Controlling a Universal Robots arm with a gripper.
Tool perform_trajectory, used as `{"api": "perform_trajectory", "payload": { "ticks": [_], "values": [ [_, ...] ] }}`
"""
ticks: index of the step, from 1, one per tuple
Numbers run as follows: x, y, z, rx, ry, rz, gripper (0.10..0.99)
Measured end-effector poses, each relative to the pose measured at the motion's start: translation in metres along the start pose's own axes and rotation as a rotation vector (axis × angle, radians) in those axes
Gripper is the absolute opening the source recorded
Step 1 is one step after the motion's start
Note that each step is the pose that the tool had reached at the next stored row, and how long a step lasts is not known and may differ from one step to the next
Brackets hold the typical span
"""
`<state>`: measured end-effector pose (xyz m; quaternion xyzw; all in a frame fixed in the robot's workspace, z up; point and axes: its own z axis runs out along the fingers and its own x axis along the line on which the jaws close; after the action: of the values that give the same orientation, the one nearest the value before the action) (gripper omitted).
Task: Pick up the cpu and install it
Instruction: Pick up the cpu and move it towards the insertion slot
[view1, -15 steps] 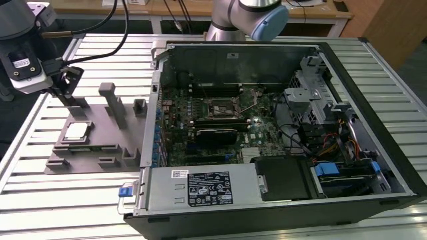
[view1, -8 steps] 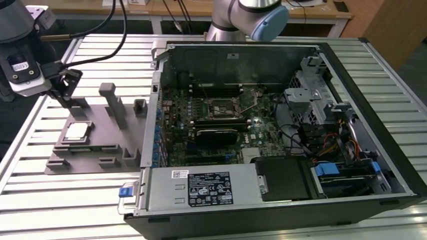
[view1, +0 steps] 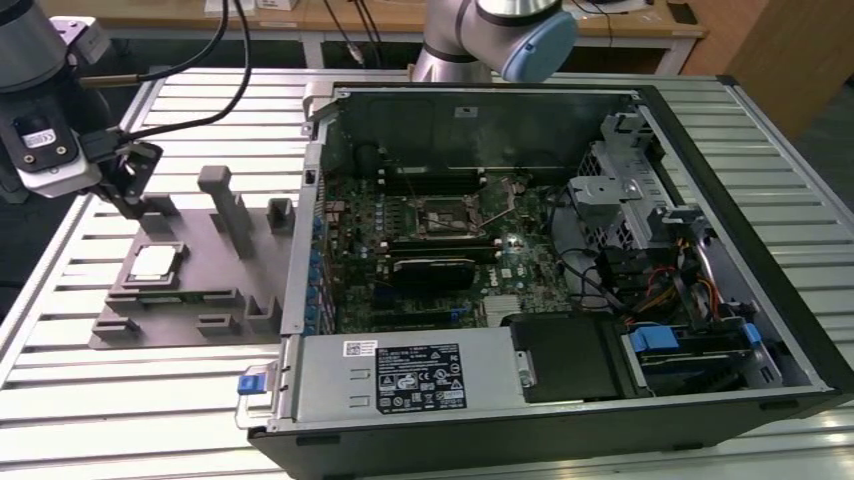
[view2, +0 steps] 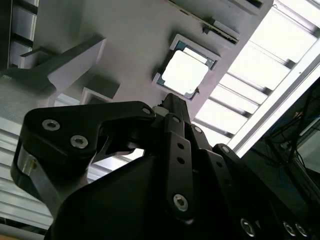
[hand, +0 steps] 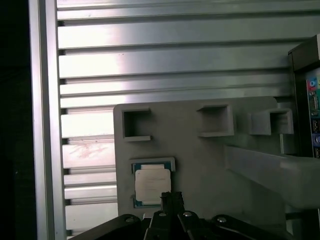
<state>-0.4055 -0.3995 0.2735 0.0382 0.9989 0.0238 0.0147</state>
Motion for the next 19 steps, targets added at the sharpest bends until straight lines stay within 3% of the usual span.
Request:
{"api": "perform_trajectory", "payload": {
  "ticks": [19],
  "values": [
    [0.007, -0.0033, 0.0173, 0.0, 0.0, 0.0, 0.106]
  ]
}}
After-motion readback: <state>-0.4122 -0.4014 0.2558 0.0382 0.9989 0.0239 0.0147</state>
